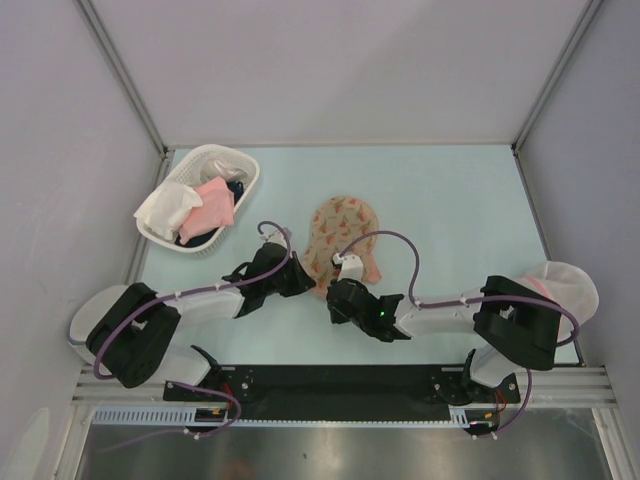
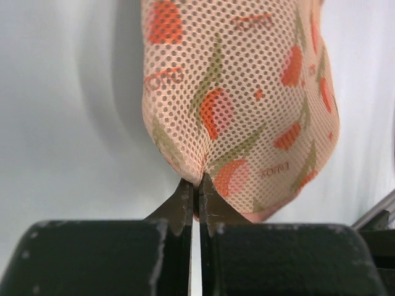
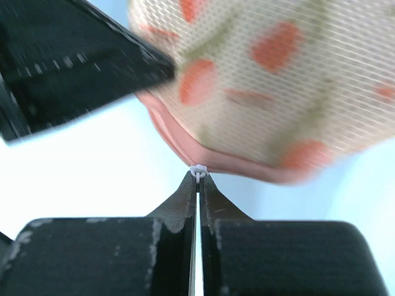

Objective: Unzip the laundry bag and remove the bra

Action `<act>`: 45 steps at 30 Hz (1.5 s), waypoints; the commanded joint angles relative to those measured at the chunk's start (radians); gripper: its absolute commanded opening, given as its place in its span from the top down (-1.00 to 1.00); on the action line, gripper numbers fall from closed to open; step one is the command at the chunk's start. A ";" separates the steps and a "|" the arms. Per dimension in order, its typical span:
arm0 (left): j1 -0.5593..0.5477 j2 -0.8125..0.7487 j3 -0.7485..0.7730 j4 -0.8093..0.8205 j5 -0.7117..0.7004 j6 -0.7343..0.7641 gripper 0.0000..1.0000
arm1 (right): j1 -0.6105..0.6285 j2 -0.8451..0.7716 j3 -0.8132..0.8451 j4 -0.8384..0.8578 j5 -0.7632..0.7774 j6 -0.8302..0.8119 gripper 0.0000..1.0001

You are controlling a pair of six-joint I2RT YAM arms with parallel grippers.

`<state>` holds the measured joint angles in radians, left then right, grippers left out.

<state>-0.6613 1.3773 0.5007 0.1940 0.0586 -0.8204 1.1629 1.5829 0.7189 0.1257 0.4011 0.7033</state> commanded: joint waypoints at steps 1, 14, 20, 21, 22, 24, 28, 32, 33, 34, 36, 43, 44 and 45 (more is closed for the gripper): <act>0.055 0.022 0.050 0.002 -0.092 0.063 1.00 | 0.011 -0.080 -0.041 -0.049 0.039 0.035 1.00; 0.065 0.029 0.062 0.015 -0.055 0.081 0.99 | 0.001 -0.118 -0.064 -0.072 0.061 0.042 1.00; 0.069 0.039 0.078 0.005 -0.056 0.099 1.00 | -0.002 -0.116 -0.065 -0.070 0.055 0.039 1.00; 0.068 0.043 0.087 0.007 -0.054 0.101 1.00 | -0.002 -0.118 -0.065 -0.066 0.053 0.039 1.00; 0.069 0.048 0.090 0.012 -0.048 0.105 1.00 | -0.002 -0.116 -0.065 -0.064 0.048 0.038 1.00; 0.069 0.060 0.107 0.015 -0.042 0.113 1.00 | 0.000 -0.115 -0.064 -0.052 0.042 0.035 1.00; 0.069 0.054 0.131 0.007 -0.042 0.132 0.53 | 0.001 -0.110 -0.056 -0.041 0.031 0.032 1.00; 0.068 -0.004 0.098 0.001 -0.052 0.124 -0.54 | 0.004 -0.098 -0.042 -0.018 0.019 0.021 1.00; 0.069 -0.033 0.088 -0.007 -0.052 0.121 -0.60 | 0.006 -0.086 -0.039 -0.014 0.015 0.019 1.00; 0.069 -0.047 0.078 -0.011 -0.055 0.112 -0.67 | 0.007 -0.078 -0.032 -0.011 0.007 0.016 1.00; 0.068 -0.090 0.039 -0.013 -0.052 0.098 -0.68 | 0.011 -0.051 -0.009 0.002 -0.004 0.007 1.00; 0.057 -0.144 -0.076 0.013 0.004 0.020 -0.61 | 0.021 0.043 0.085 0.052 -0.067 -0.034 1.00; 0.055 -0.149 -0.082 0.016 0.007 0.017 -0.61 | 0.021 0.054 0.109 0.054 -0.073 -0.041 1.00; 0.052 -0.152 -0.086 0.016 0.010 0.010 -0.60 | 0.023 0.064 0.123 0.054 -0.082 -0.051 1.00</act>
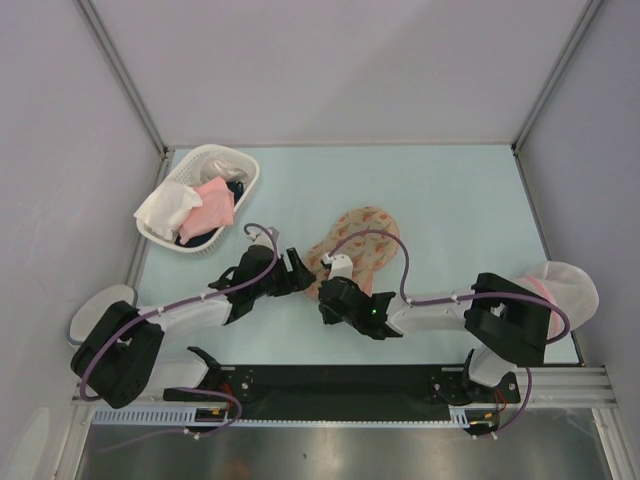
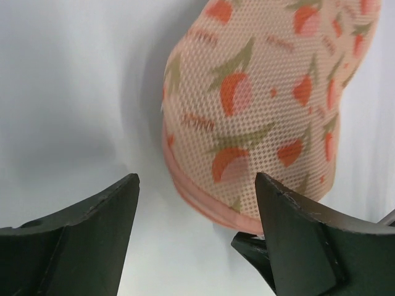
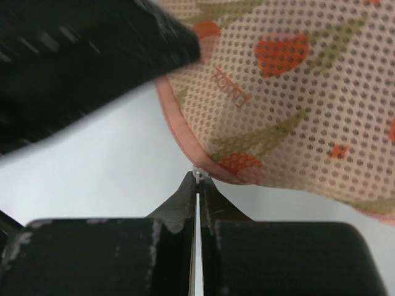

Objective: Unzip the laundry bag and remove the bra

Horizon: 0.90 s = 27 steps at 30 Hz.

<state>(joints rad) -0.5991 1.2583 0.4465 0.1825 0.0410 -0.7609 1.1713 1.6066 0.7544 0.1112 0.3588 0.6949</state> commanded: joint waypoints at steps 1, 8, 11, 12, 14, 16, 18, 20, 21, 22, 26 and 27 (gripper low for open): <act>-0.010 -0.040 -0.038 0.028 0.028 -0.052 -0.58 | 0.017 0.058 0.098 0.067 -0.043 -0.051 1.00; -0.013 -0.045 -0.060 0.041 0.016 -0.071 -0.02 | 0.019 0.110 0.166 0.079 -0.069 -0.078 1.00; -0.014 -0.045 -0.049 0.022 -0.015 -0.069 0.48 | 0.021 0.116 0.172 0.076 -0.075 -0.077 1.00; -0.013 -0.043 -0.045 0.015 -0.021 -0.064 0.69 | 0.021 0.118 0.171 0.074 -0.075 -0.078 1.00; -0.013 -0.040 -0.028 -0.009 -0.039 -0.060 0.89 | 0.021 0.118 0.169 0.070 -0.072 -0.077 1.00; -0.013 -0.036 -0.016 -0.024 -0.039 -0.052 1.00 | 0.021 0.116 0.168 0.067 -0.067 -0.078 1.00; -0.013 -0.036 -0.009 -0.031 -0.072 -0.046 1.00 | 0.021 0.115 0.168 0.065 -0.066 -0.077 1.00; -0.013 -0.037 -0.003 -0.035 -0.081 -0.043 1.00 | 0.021 0.113 0.161 0.059 -0.060 -0.074 1.00; -0.013 -0.037 -0.002 -0.040 -0.084 -0.040 1.00 | 0.021 0.107 0.160 0.058 -0.057 -0.072 1.00; -0.011 -0.039 0.001 -0.044 -0.089 -0.038 1.00 | 0.021 0.104 0.155 0.055 -0.055 -0.071 1.00; -0.005 -0.043 0.006 -0.057 -0.104 -0.025 1.00 | 0.019 0.067 0.119 0.045 -0.031 -0.060 1.00; -0.002 -0.043 0.008 -0.058 -0.102 -0.020 1.00 | 0.021 0.061 0.111 0.039 -0.027 -0.054 1.00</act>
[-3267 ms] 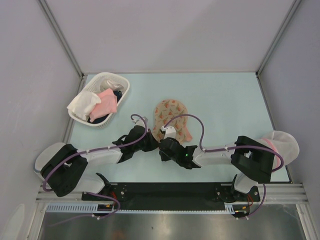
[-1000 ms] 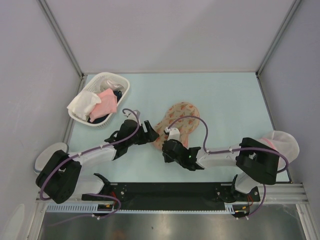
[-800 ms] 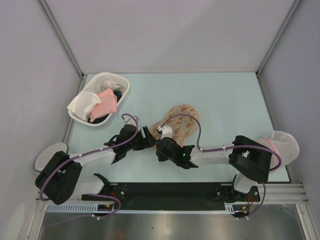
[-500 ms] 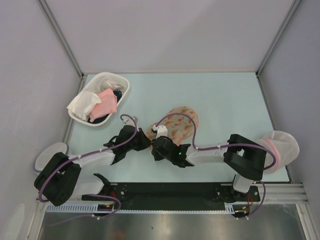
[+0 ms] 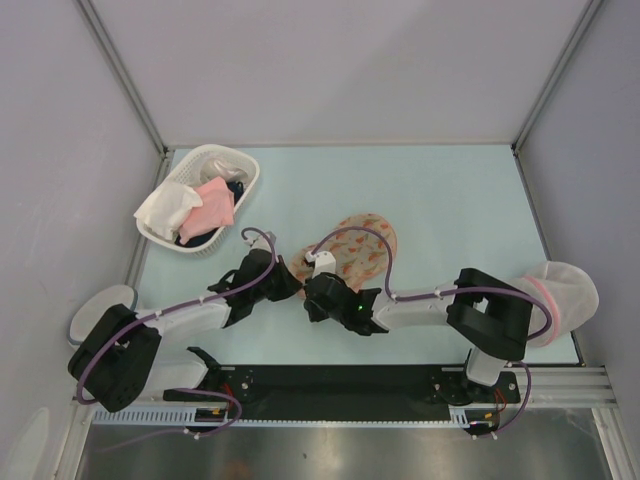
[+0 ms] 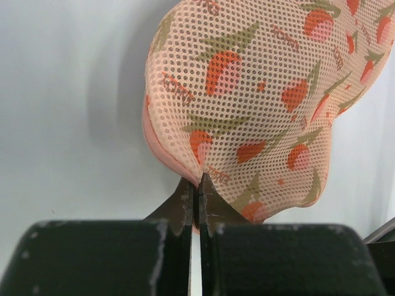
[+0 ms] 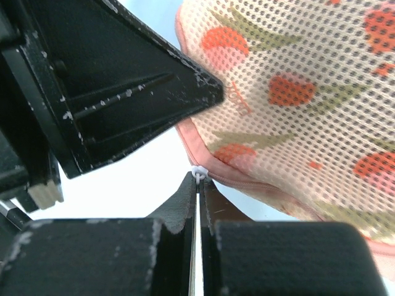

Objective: Unzip the laundry bag and remove the bra

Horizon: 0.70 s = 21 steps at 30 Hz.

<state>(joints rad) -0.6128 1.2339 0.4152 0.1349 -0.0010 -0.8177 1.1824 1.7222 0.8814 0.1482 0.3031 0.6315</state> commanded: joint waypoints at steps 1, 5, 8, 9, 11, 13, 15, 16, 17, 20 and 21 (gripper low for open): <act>0.016 -0.020 0.040 -0.011 -0.059 0.040 1.00 | 0.010 -0.073 -0.024 -0.001 0.033 0.016 1.00; 0.027 -0.024 0.046 -0.018 -0.060 0.055 1.00 | 0.010 -0.117 -0.065 -0.016 0.065 0.033 1.00; 0.033 -0.021 0.054 -0.021 -0.063 0.063 0.99 | 0.006 -0.150 -0.102 -0.035 0.091 0.050 1.00; 0.035 -0.021 0.054 -0.023 -0.060 0.066 1.00 | 0.003 -0.157 -0.120 -0.041 0.097 0.054 1.00; 0.035 -0.014 0.060 -0.024 -0.063 0.072 1.00 | -0.006 -0.180 -0.139 -0.048 0.106 0.068 1.00; 0.039 -0.013 0.066 -0.026 -0.060 0.075 1.00 | -0.012 -0.194 -0.165 -0.053 0.113 0.074 1.00; 0.042 -0.011 0.069 -0.027 -0.060 0.078 1.00 | -0.021 -0.208 -0.177 -0.056 0.114 0.082 1.00; 0.044 -0.010 0.071 -0.029 -0.060 0.080 1.00 | -0.023 -0.211 -0.182 -0.058 0.119 0.082 1.00; 0.044 -0.008 0.073 -0.029 -0.062 0.083 0.99 | -0.024 -0.214 -0.186 -0.061 0.123 0.082 1.00; 0.048 -0.008 0.077 -0.034 -0.065 0.089 1.00 | -0.035 -0.222 -0.197 -0.073 0.134 0.086 1.00; 0.050 -0.008 0.079 -0.035 -0.065 0.091 1.00 | -0.038 -0.228 -0.202 -0.075 0.136 0.088 1.00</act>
<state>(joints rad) -0.5846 1.2331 0.4522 0.0986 -0.0082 -0.7670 1.1561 1.5391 0.7013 0.1081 0.3874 0.6987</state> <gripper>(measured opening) 0.017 0.018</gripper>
